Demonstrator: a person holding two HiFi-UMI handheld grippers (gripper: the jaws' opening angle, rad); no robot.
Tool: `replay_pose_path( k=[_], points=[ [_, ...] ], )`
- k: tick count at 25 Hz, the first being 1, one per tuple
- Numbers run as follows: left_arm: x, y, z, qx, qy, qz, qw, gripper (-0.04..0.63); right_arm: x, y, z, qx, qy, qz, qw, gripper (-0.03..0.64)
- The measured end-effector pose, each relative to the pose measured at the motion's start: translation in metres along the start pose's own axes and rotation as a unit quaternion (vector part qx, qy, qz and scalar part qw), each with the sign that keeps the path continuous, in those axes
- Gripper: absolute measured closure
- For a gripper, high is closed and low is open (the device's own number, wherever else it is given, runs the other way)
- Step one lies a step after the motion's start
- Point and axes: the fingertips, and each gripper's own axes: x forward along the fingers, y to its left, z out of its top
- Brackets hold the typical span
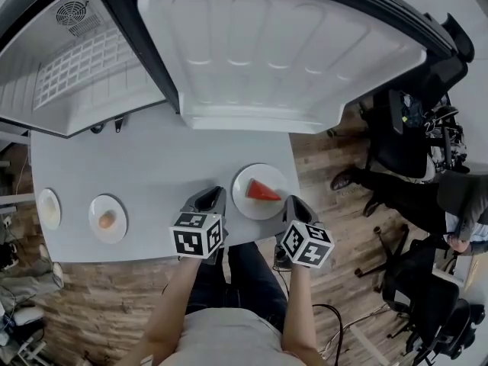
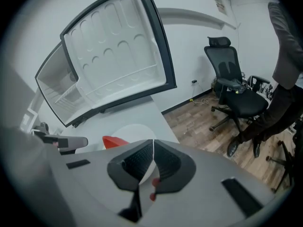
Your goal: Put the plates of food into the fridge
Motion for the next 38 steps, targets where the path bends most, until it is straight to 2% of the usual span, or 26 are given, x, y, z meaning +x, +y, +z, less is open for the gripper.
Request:
replay_pose_path(
  k=[6, 9, 11, 14, 17, 23, 27, 32, 38],
  points=[
    [0.018, -0.004, -0.026, -0.067, 0.072, -0.019, 0.995, 0.584, 0.008, -0.008, -0.017, 0.044, 0.051, 0.012, 0.998, 0.6],
    [0.024, -0.006, -0.034, -0.111, 0.094, -0.037, 0.9886, 0.527, 0.011, -0.009, -0.02, 0.064, 0.064, 0.023, 0.996, 0.598],
    [0.027, -0.005, -0.036, -0.128, 0.101, -0.04, 0.9859, 0.501, 0.012, -0.009, -0.021, 0.069, 0.068, 0.026, 0.995, 0.598],
    [0.029, -0.004, -0.036, -0.141, 0.102, -0.042, 0.9839, 0.497, 0.013, -0.011, -0.021, 0.077, 0.07, 0.029, 0.994, 0.575],
    [0.031, -0.006, -0.035, -0.159, 0.104, -0.051, 0.9805, 0.497, 0.013, -0.012, -0.017, 0.106, 0.061, 0.042, 0.992, 0.547],
    [0.036, -0.014, -0.034, -0.174, 0.112, -0.062, 0.9764, 0.495, 0.017, -0.006, -0.015, 0.129, 0.068, 0.065, 0.987, 0.543],
    [0.04, -0.016, -0.032, -0.173, 0.112, -0.062, 0.9765, 0.495, 0.022, -0.007, -0.015, 0.143, 0.077, 0.06, 0.985, 0.543],
    [0.04, -0.013, -0.033, -0.183, 0.111, -0.052, 0.9755, 0.497, 0.025, -0.007, -0.014, 0.189, 0.086, 0.074, 0.975, 0.541],
    [0.042, -0.01, -0.034, -0.198, 0.105, -0.035, 0.974, 0.502, 0.028, 0.001, -0.015, 0.23, 0.081, 0.123, 0.962, 0.571]
  ],
)
